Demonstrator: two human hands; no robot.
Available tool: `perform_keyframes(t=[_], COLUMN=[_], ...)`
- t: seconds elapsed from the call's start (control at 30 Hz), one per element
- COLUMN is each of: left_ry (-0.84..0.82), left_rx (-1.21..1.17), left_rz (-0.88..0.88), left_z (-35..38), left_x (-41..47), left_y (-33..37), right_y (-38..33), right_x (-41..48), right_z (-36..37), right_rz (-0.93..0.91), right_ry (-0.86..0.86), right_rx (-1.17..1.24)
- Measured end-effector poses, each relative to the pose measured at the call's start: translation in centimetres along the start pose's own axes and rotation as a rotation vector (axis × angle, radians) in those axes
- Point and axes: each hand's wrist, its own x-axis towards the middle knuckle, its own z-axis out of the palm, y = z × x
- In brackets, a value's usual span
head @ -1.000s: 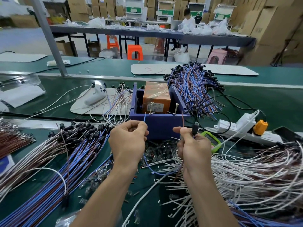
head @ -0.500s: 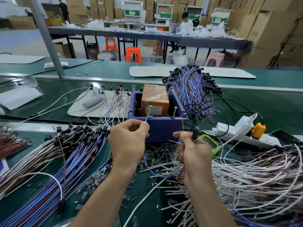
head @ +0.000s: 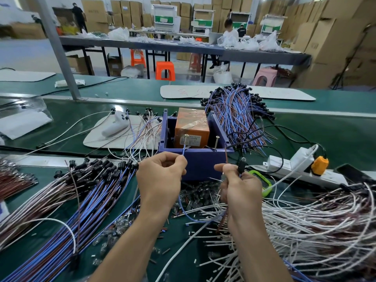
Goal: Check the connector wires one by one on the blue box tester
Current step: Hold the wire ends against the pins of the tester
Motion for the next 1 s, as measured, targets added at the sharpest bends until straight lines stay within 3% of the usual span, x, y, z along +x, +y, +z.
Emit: perform_keyframes(t=[0.3,0.47,0.57,0.67,0.77,0.87,1.0], left_ry=[-0.007,0.010,0.002,-0.128,-0.341,-0.451,-0.390], left_rx=[0.002,-0.018,-0.047,-0.056,-0.143,-0.265,-0.229], left_rz=[0.033,0.002,0.028,0.039,-0.074,-0.171,-0.173], left_z=[0.1,0.1,0.0,0.5,0.9,0.1,-1.3], left_x=[0.0,-0.2,-0.9,-2.0,-2.5,-2.9,-3.4], left_y=[-0.1,0.1,0.5,1.2,2.0,2.9,4.5], right_y=[0.1,-0.1,-0.6,-1.4,-2.4,-3.4,-4.9], right_x=[0.3,0.0,-0.9,-2.1,-2.7,-3.1,-3.7], right_z=[0.1,-0.4,-0.7,-0.4,-0.1,-0.3,-2.0], right_rz=[0.012,0.044,0.049,0.101,0.177,0.216,0.198], right_ry=[-0.096,-0.044,-0.117,-0.276,-0.370,-0.437,-0.488], right_rx=[-0.061,0.034,0.070,0.117,0.183,0.161,-0.015])
